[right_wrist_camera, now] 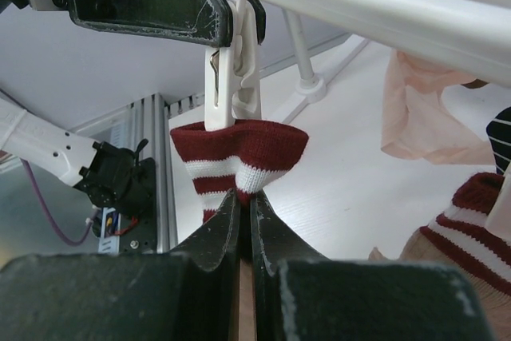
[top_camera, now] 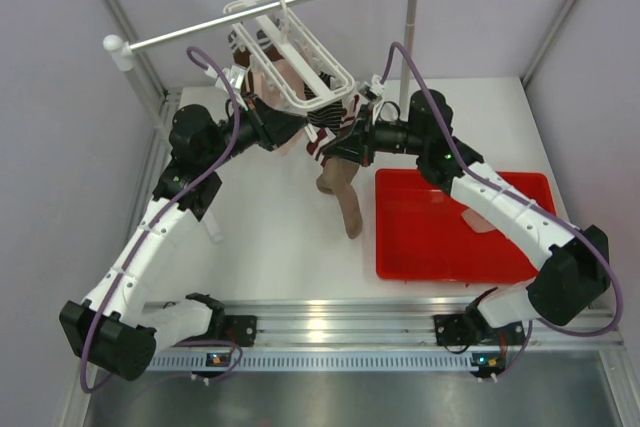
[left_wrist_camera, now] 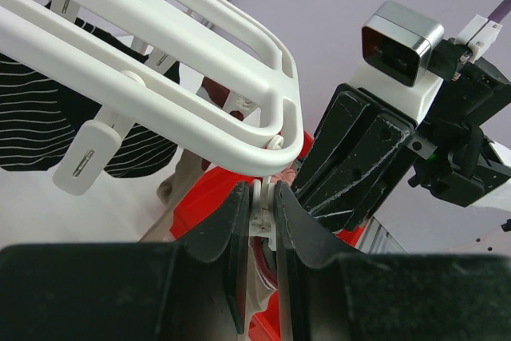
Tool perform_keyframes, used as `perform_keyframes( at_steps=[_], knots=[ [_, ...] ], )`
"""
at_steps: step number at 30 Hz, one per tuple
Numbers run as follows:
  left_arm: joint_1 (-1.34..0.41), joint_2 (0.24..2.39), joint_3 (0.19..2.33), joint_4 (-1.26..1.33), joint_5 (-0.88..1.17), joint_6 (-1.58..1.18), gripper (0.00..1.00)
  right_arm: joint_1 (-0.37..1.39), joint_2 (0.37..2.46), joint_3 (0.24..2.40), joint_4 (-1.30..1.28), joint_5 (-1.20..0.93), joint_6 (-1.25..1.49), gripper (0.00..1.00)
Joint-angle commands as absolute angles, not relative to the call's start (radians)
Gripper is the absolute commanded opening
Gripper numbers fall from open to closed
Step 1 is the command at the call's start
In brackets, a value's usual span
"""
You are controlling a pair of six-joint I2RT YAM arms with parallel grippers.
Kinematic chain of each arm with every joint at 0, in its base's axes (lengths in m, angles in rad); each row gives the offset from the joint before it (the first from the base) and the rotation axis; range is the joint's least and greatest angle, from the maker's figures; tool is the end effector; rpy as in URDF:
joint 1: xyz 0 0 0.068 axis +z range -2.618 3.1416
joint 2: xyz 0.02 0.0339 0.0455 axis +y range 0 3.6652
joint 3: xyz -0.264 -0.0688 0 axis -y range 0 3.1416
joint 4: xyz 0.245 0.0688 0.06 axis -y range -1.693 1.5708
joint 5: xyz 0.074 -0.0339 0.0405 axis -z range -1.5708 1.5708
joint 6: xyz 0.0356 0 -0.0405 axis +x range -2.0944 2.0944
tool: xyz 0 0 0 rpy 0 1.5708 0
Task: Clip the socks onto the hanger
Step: Clamp the sock onto the hanger.
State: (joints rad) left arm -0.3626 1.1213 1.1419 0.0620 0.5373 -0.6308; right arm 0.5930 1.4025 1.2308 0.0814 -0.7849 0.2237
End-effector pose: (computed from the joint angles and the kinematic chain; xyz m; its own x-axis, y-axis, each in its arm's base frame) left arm 0.2303 -0.1069 0.4249 -0.3987 -0.3907 -0.8297 0.6767 0.4853 -0.5537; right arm 0.2565 0.2032 0.3821 -0.2901 -0.0063 -0.9570 -0.9381 0.1997 0.2831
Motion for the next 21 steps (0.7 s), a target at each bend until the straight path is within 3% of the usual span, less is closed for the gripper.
perform_keyframes(
  at_steps=[1, 21],
  knots=[
    [-0.362, 1.118, 1.144, 0.130, 0.561, -0.652, 0.00, 0.612, 1.420, 1.266, 0.147, -0.782, 0.239, 0.00],
    [-0.362, 1.114, 1.141, 0.121, 0.558, -0.646, 0.00, 0.612, 1.408, 1.273, 0.144, -0.792, 0.229, 0.00]
  ],
)
